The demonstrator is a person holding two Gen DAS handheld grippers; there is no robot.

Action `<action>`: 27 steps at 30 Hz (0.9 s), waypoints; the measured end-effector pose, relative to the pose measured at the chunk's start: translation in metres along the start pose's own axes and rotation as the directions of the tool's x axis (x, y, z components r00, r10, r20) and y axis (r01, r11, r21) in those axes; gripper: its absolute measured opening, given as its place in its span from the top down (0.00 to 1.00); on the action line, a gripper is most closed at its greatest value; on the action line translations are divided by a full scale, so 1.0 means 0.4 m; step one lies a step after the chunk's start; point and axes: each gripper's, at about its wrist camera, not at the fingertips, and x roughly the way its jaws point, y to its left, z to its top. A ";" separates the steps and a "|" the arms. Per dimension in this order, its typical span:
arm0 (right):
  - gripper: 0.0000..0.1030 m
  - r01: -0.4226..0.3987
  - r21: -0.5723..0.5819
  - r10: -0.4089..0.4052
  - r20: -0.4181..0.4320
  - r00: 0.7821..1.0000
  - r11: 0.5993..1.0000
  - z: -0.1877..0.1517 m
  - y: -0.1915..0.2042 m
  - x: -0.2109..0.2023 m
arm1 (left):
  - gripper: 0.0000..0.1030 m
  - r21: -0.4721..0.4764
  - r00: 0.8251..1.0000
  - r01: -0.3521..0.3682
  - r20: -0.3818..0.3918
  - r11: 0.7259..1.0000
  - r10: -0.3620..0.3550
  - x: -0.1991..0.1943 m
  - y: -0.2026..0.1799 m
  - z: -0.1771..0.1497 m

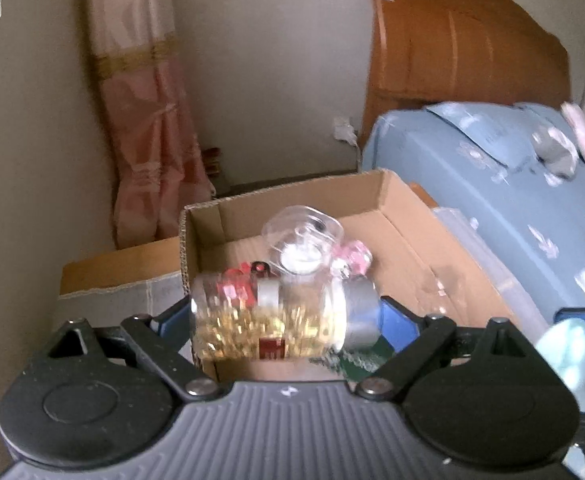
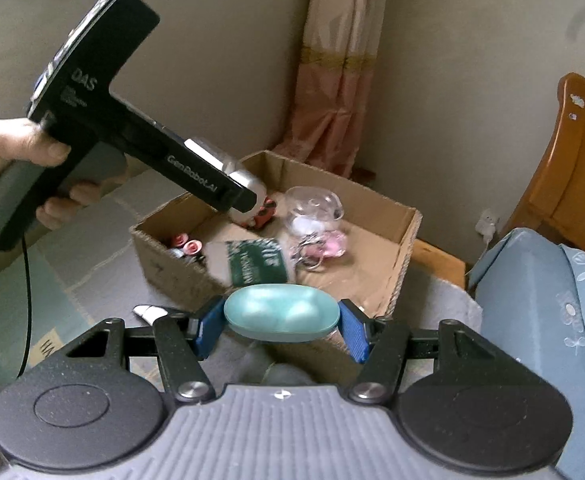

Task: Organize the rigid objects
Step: 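Carry the capsule bottle and blue case into the box and release them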

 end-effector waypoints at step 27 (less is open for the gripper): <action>0.36 0.048 0.120 -0.034 -0.118 0.992 0.992 0.175 -0.184 0.274 | 0.07 0.023 0.999 0.005 0.035 1.000 -0.006 -0.123 0.036 -0.136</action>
